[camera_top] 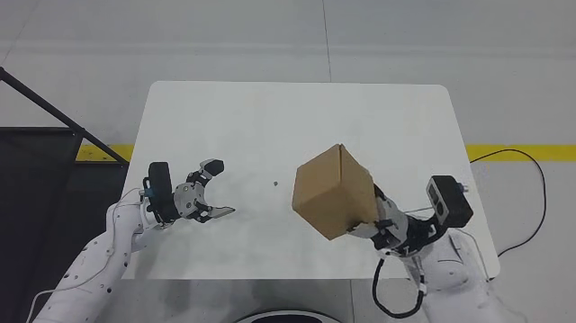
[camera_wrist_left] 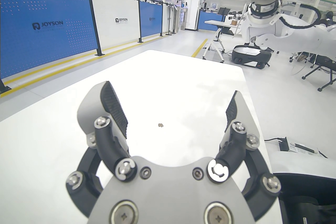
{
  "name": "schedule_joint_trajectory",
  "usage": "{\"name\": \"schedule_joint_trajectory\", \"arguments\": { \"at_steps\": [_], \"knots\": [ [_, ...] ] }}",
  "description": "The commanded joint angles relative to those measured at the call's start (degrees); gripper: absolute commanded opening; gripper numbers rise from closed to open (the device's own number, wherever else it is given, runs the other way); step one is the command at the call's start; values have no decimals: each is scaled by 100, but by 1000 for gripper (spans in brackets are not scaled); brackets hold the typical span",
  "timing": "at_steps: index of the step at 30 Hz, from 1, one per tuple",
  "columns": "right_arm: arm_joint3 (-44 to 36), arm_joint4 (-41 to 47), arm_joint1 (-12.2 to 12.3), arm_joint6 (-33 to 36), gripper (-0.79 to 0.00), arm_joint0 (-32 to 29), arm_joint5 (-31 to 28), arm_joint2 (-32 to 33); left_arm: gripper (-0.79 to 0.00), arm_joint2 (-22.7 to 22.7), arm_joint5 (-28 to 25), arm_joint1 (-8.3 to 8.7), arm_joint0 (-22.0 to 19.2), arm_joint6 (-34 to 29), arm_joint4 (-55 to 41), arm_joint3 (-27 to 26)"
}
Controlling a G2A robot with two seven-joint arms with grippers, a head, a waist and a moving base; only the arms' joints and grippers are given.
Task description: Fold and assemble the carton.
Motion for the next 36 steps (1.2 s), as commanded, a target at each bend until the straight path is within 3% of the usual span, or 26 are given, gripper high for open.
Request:
{"name": "schedule_joint_trajectory", "arguments": {
  "at_steps": [1,5,8,14,19,29,36],
  "knots": [
    [11,-57,9,32,-785,23,8,35,0,0,0,0,0,0,0,0],
    [-152,-844,-16,-226,-785,-42,309,252,0,0,0,0,0,0,0,0],
    [-454,-1959,-79,-882,-785,-206,680,406,0,0,0,0,0,0,0,0],
    [-1030,-4921,-217,-2764,-785,-719,1996,184,0,0,0,0,0,0,0,0],
    [-1159,-6739,-272,-3619,-785,-1000,3335,-301,0,0,0,0,0,0,0,0],
    [-1154,-8390,-355,-4099,-785,-1154,5304,-928,0,0,0,0,0,0,0,0],
    [-1113,-8880,-399,-4024,-785,-1140,5982,-1176,0,0,0,0,0,0,0,0]
  ]
}}
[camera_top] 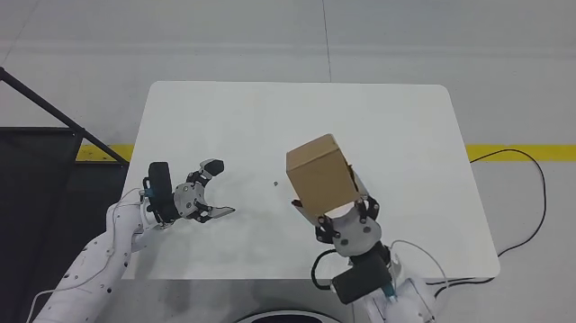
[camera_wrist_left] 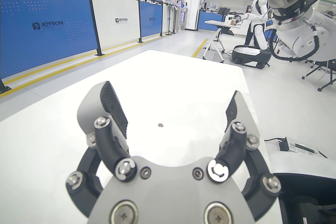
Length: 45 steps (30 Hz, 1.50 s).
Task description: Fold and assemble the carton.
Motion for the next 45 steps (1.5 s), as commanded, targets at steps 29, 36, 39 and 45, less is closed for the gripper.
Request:
{"name": "schedule_joint_trajectory", "arguments": {
  "at_steps": [29,36,39,45],
  "knots": [
    [181,3261,225,172,-785,178,-4211,1045,0,0,0,0,0,0,0,0],
    [306,3560,312,140,-785,196,-5056,1341,0,0,0,0,0,0,0,0],
    [272,3434,315,288,-785,155,-4716,1393,0,0,0,0,0,0,0,0],
    [316,2858,277,1050,-785,184,-3601,1117,0,0,0,0,0,0,0,0]
  ]
}}
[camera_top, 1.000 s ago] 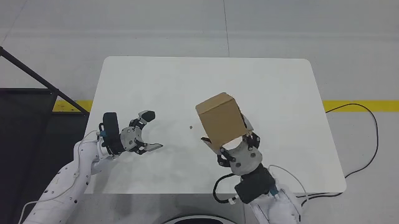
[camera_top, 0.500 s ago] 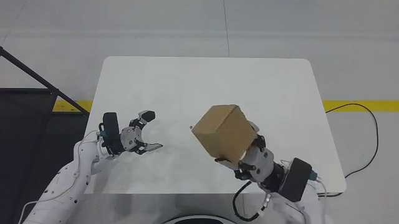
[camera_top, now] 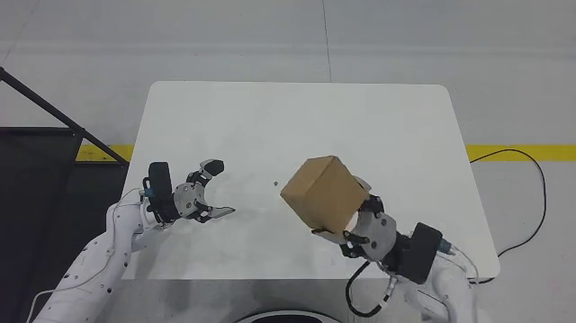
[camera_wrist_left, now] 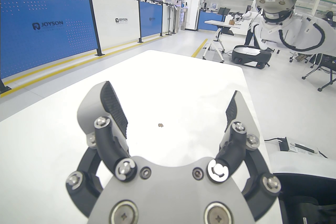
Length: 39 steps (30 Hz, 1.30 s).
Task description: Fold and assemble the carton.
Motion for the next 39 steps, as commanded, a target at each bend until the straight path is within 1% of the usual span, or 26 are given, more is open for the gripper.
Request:
{"name": "schedule_joint_trajectory", "arguments": {
  "at_steps": [1,3,8,10,12,14,20,26,31,32,34,35,36,37,38,39],
  "knots": [
    [136,-155,-19,295,-785,69,384,-140,0,0,0,0,0,0,0,0],
    [392,-200,-41,486,-785,189,607,-281,0,0,0,0,0,0,0,0],
    [1150,-462,-124,868,-785,606,1397,-645,0,0,0,0,0,0,0,0],
    [1447,-738,-165,944,-785,740,1898,-799,0,0,0,0,0,0,0,0],
    [1754,-734,-205,954,-785,864,1958,-1018,0,0,0,0,0,0,0,0],
    [2065,-804,-236,1004,-785,1006,2101,-1132,0,0,0,0,0,0,0,0],
    [2770,-854,-319,1060,-785,1327,2247,-1452,0,0,0,0,0,0,0,0],
    [3175,-853,-372,1017,-785,1484,2350,-1603,0,0,0,0,0,0,0,0],
    [3372,-754,-402,975,-785,1560,2308,-1669,0,0,0,0,0,0,0,0],
    [3408,-744,-408,979,-733,1573,2288,-1687,0,0,0,0,0,0,0,0],
    [3462,-729,-419,977,-653,1605,2270,-1717,0,0,0,0,0,0,0,0],
    [3483,-722,-424,974,-585,1620,2254,-1731,0,0,0,0,0,0,0,0],
    [3504,-715,-428,970,-468,1632,2251,-1739,0,0,0,0,0,0,0,0],
    [3517,-705,-433,968,-397,1639,2246,-1749,0,0,0,0,0,0,0,0],
    [3527,-693,-436,959,-197,1643,2225,-1760,0,0,0,0,0,0,0,0],
    [3534,-690,-438,948,-49,1646,2213,-1763,0,0,0,0,0,0,0,0]
  ]
}}
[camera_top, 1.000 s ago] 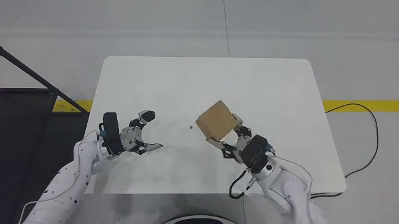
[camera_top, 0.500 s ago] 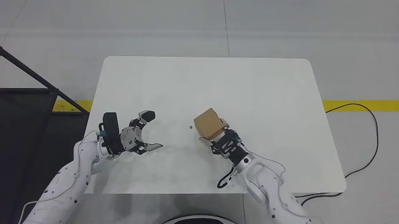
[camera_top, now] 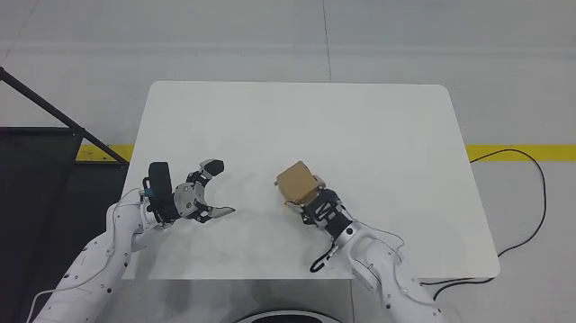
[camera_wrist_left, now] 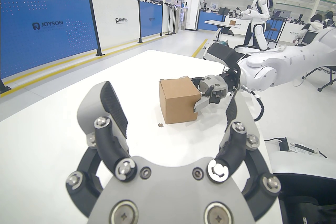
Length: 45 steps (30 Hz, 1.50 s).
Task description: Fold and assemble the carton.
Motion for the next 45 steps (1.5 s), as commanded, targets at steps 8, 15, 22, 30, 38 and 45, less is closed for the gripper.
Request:
{"name": "schedule_joint_trajectory", "arguments": {
  "at_steps": [8,15,22,30,38,45],
  "knots": [
    [-50,-35,7,-194,0,-90,-84,8,0,0,0,0,0,0,0,0],
    [-391,-158,80,-523,0,-358,-248,197,0,0,0,0,0,0,0,0],
    [-1105,-336,216,-710,0,-813,-331,675,0,0,0,0,0,0,0,0],
    [-1784,-178,309,-827,0,-1192,-311,1188,0,0,0,0,0,0,0,0],
    [-1973,395,330,-779,0,-1227,-130,1637,0,0,0,0,0,0,0,0],
    [-1874,728,329,-858,0,-1164,-121,1818,0,0,0,0,0,0,0,0]
  ]
}}
